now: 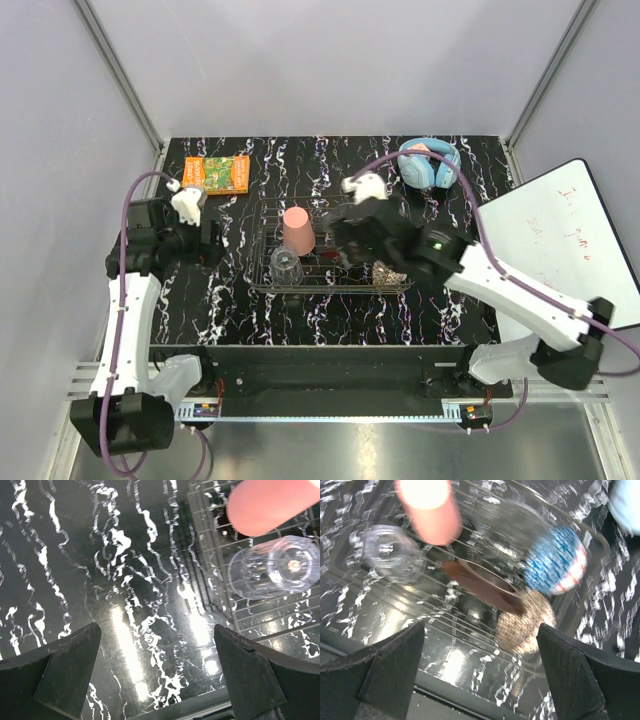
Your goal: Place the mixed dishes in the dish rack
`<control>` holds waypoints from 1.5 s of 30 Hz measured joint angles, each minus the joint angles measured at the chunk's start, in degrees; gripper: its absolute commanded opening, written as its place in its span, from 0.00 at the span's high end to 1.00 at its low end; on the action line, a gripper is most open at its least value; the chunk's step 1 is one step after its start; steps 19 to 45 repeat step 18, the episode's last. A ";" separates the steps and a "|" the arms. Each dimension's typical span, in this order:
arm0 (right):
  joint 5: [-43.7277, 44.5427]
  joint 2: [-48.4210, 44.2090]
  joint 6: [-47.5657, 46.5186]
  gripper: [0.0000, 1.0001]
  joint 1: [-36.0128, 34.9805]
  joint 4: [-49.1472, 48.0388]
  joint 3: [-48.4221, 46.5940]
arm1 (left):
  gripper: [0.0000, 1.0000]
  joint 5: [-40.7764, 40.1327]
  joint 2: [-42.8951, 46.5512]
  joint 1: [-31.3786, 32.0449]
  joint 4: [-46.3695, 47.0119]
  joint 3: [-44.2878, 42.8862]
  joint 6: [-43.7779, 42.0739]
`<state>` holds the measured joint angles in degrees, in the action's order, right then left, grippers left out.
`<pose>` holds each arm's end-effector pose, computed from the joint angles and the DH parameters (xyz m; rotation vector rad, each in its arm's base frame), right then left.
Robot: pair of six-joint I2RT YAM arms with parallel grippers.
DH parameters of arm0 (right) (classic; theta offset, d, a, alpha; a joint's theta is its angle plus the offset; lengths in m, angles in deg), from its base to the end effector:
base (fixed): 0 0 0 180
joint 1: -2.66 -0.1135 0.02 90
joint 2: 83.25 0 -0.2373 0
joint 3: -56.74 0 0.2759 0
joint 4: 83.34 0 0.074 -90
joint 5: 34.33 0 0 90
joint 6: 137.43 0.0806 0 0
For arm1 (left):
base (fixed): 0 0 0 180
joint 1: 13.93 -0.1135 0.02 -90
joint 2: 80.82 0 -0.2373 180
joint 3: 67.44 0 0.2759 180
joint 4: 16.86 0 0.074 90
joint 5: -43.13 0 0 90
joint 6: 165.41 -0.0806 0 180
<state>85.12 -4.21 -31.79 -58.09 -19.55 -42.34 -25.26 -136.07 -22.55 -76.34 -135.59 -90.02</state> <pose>0.1998 0.2757 0.3413 -0.6175 2.1323 0.1269 0.2576 0.0090 0.2619 0.2971 2.3060 -0.2476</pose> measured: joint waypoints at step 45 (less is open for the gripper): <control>-5.01 -15.30 8.11 0.00 9.31 -1.73 15.65 | 0.01 -3.96 1.09 6.54 -0.15 -2.34 2.64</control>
